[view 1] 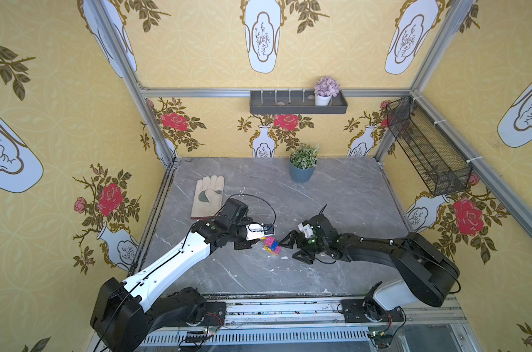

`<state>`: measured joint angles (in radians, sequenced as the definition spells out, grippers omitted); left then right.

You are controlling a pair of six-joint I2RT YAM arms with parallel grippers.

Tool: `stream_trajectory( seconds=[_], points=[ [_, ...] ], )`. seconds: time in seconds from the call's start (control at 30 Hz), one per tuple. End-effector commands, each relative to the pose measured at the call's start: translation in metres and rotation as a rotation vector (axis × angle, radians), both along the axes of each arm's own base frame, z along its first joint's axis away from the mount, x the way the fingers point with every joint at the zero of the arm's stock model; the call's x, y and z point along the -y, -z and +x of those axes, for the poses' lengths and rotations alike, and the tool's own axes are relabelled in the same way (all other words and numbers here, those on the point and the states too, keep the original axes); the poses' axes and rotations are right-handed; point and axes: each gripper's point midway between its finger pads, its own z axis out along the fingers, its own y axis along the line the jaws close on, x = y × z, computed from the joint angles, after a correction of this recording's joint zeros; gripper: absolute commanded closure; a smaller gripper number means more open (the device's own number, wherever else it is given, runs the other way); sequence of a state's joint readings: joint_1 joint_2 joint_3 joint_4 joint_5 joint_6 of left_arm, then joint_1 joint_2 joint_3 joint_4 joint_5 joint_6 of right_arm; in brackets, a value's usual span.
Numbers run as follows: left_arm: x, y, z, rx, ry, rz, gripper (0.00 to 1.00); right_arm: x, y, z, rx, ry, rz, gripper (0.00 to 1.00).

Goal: Assemble the letter s with lego
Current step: Move the lego brick at the center of the board.

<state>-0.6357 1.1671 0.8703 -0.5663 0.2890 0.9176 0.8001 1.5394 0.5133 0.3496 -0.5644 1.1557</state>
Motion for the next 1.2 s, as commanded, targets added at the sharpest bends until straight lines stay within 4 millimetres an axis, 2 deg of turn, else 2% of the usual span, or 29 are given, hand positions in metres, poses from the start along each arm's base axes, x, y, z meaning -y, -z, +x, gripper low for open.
stream_trajectory(
  seconds=[0.0,0.07,0.27,0.43,0.53,0.77,0.83,1.03,1.17],
  points=[
    [0.002,-0.001,-0.003,-0.004,0.032,-0.003,1.00,-0.001,0.016,0.009,-0.014,0.083,-0.034,0.05],
    [0.001,0.000,-0.005,-0.004,0.033,-0.001,1.00,-0.006,0.017,0.011,-0.005,0.084,-0.023,0.07],
    [-0.003,0.001,-0.006,0.010,0.023,0.008,1.00,-0.008,0.028,0.006,-0.020,0.082,-0.049,0.22],
    [-0.003,0.003,-0.006,0.013,0.024,0.007,1.00,-0.006,0.031,0.006,-0.017,0.079,-0.070,0.24],
    [-0.003,0.004,-0.005,0.009,0.023,0.009,1.00,-0.006,0.034,0.006,-0.018,0.073,-0.081,0.29],
    [-0.001,0.011,-0.011,-0.015,0.086,0.037,1.00,-0.008,0.042,0.009,0.003,0.012,-0.122,0.30],
    [0.000,0.015,-0.017,-0.020,0.151,0.064,1.00,-0.005,0.043,0.012,0.018,-0.020,-0.144,0.30],
    [0.003,0.024,-0.020,-0.050,0.212,0.095,1.00,0.008,0.045,0.023,0.036,-0.084,-0.151,0.30],
    [0.005,0.028,-0.018,-0.063,0.238,0.112,1.00,0.009,0.042,0.025,0.055,-0.123,-0.146,0.30]
  ],
)
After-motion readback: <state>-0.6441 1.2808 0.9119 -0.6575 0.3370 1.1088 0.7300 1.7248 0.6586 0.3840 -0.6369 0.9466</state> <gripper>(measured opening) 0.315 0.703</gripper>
